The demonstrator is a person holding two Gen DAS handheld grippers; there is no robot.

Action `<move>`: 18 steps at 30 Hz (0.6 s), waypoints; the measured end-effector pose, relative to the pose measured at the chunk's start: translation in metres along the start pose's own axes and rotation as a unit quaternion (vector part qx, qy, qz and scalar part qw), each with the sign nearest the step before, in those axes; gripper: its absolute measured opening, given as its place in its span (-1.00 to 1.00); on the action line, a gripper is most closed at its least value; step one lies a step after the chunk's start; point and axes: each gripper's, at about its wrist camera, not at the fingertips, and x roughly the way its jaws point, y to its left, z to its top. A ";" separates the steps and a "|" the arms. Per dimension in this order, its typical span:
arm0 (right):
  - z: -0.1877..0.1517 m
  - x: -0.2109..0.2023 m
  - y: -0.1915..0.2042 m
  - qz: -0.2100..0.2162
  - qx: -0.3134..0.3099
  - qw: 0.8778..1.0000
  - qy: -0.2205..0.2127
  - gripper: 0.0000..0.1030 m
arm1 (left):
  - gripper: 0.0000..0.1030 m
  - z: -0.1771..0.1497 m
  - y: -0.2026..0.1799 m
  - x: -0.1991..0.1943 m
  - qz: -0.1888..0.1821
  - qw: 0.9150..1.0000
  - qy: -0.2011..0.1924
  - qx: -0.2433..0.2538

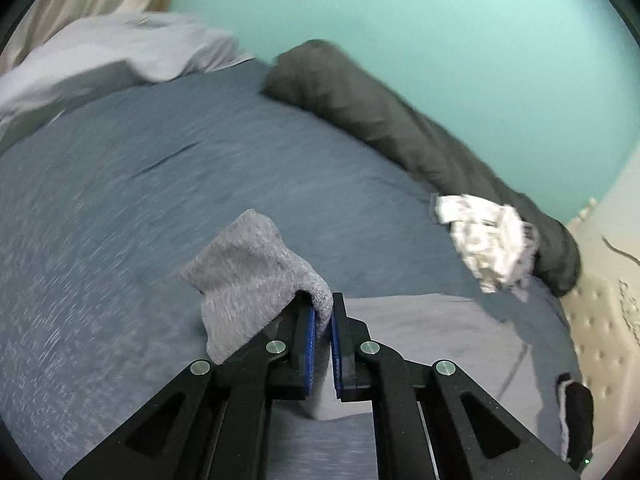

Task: Fold clothes
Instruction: 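Carry the sleeve across the body with the left gripper and open it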

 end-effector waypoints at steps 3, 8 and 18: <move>0.005 -0.010 -0.006 0.002 0.005 1.000 -0.007 -0.47 | -0.87 0.011 -0.047 -0.011 -0.021 0.999 -0.006 0.029; 0.010 -0.026 -0.021 0.004 0.020 1.000 -0.017 -0.33 | -0.87 0.022 -0.138 -0.004 -0.059 0.995 -0.003 0.077; 0.008 -0.067 -0.068 -0.020 0.049 0.999 -0.011 -0.19 | -0.87 -0.028 -0.326 0.014 -0.158 0.969 0.043 0.183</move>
